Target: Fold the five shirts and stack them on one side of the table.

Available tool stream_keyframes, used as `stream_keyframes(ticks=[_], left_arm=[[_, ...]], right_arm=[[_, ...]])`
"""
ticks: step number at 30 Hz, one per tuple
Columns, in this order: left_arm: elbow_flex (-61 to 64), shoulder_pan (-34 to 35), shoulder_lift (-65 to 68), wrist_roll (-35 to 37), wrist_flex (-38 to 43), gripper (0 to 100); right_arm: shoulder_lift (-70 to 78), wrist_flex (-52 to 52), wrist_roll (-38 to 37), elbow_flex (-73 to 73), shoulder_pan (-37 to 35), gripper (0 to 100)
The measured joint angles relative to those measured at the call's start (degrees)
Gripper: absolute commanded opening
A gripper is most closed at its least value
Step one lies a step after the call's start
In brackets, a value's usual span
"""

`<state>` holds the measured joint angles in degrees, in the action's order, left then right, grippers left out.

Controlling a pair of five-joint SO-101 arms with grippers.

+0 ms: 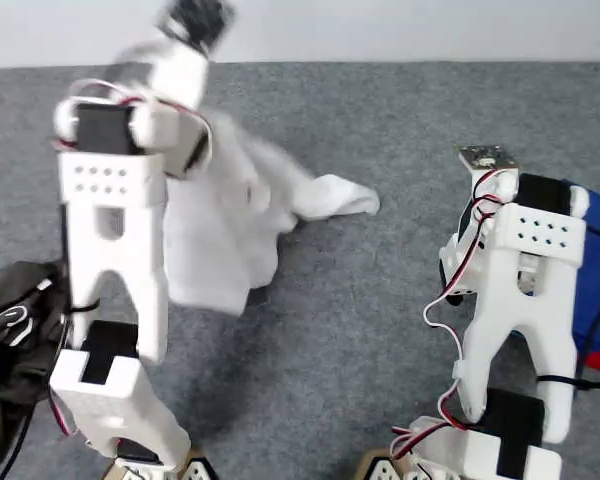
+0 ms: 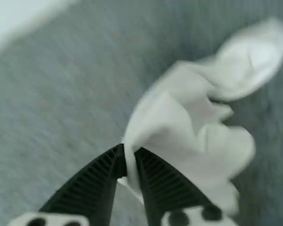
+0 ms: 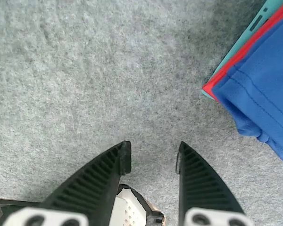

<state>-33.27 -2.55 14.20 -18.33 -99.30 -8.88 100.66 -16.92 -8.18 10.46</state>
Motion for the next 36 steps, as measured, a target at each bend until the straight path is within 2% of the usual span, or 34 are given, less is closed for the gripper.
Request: stream_keyframes(ticks=[3,6,12,20,26,30,36], left_arm=[[15.74,1.23,0.09,-2.81,2.29,15],[23.30,5.89,0.09,-3.34,5.01,16],[21.71,12.04,0.09,-5.10,3.08,17],[17.05,12.48,-8.79,-5.36,0.35,17],[23.12,11.87,-19.69,-5.36,0.00,17],[26.81,19.08,-22.68,-5.36,0.18,17],[28.13,36.48,-20.31,-5.54,5.54,17]], right_arm=[[0.00,0.00,0.00,0.00,0.00,16.5],[0.00,0.00,0.00,0.00,0.00,16.5],[0.00,0.00,0.00,0.00,-1.14,16.5],[0.00,-0.44,0.00,0.00,-7.74,16.5],[0.00,-0.79,0.00,0.00,-14.59,16.8],[0.00,-3.60,0.00,0.00,-22.24,16.9],[7.65,-8.18,0.00,0.09,-37.19,16.9]])
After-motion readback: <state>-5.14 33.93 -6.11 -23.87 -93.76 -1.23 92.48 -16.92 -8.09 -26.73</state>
